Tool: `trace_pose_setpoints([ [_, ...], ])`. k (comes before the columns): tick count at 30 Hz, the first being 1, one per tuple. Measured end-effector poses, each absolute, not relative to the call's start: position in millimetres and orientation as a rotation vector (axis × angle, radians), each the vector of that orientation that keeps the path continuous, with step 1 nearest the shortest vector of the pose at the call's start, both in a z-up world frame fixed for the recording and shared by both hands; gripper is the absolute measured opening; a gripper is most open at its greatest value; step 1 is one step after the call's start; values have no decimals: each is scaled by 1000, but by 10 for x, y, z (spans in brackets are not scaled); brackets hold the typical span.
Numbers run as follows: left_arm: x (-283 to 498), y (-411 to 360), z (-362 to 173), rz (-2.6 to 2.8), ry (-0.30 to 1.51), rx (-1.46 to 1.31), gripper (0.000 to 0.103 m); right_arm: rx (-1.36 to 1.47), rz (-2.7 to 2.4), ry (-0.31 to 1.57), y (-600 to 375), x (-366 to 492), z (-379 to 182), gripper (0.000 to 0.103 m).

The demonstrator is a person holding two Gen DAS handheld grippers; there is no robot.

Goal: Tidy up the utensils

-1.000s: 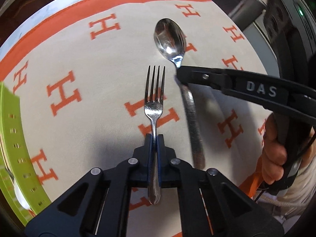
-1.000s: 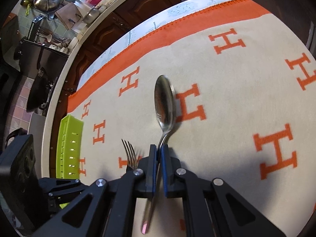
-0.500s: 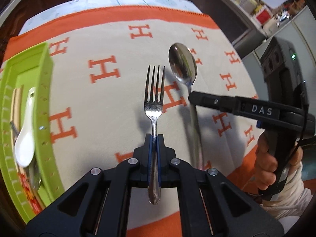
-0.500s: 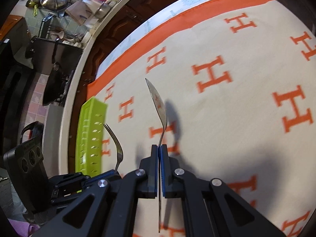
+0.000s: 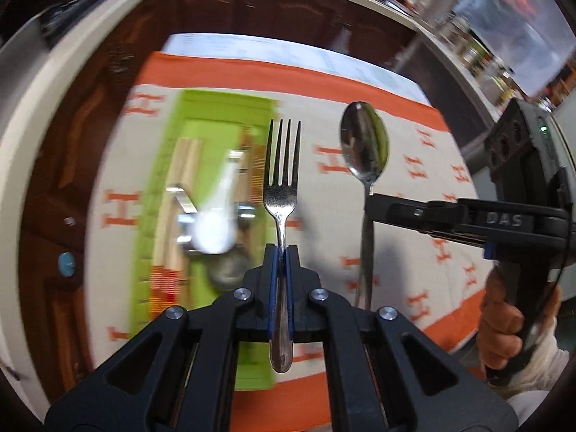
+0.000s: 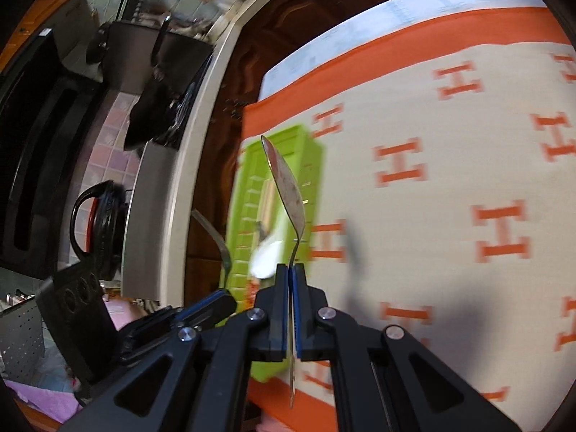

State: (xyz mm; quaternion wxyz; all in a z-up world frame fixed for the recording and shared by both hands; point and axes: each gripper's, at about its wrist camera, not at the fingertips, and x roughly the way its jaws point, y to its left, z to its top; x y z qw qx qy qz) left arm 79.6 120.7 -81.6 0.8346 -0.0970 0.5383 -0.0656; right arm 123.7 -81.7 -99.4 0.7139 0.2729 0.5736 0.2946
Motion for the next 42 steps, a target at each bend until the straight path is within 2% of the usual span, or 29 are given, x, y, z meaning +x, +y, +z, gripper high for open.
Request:
trace_pose_setpoints([
  [8, 757, 1688, -1110, -16, 1164, -163, 2, 596, 663, 1324, -185, 1368, -1099, 2],
  [16, 777, 1749, -1431, 4, 1195, -130, 2, 425, 539, 1339, 60, 1450, -1238, 2],
  [27, 795, 1695, -1522, 23, 1215, -133, 5, 313, 513, 1284, 25, 1355, -1112, 5],
  [29, 772, 1656, -1501, 19, 1212, -127, 9, 295, 507, 1275, -24, 1310, -1097, 5],
  [30, 753, 1630, -1485, 17, 1208, -126, 15, 284, 502, 1270, -57, 1279, -1092, 5],
  [32, 713, 1587, -1442, 10, 1193, -125, 30, 261, 492, 1258, -122, 1219, -1081, 5],
  [34, 661, 1538, -1376, 4, 1167, -131, 54, 234, 474, 1243, -213, 1144, -1073, 5],
  [36, 605, 1475, -1310, 2, 1147, -136, 59, 213, 457, 1228, -325, 1057, -1065, 5],
  [42, 437, 1194, -1136, -19, 1112, -116, 63, 183, 412, 1194, -662, 810, -1047, 6],
])
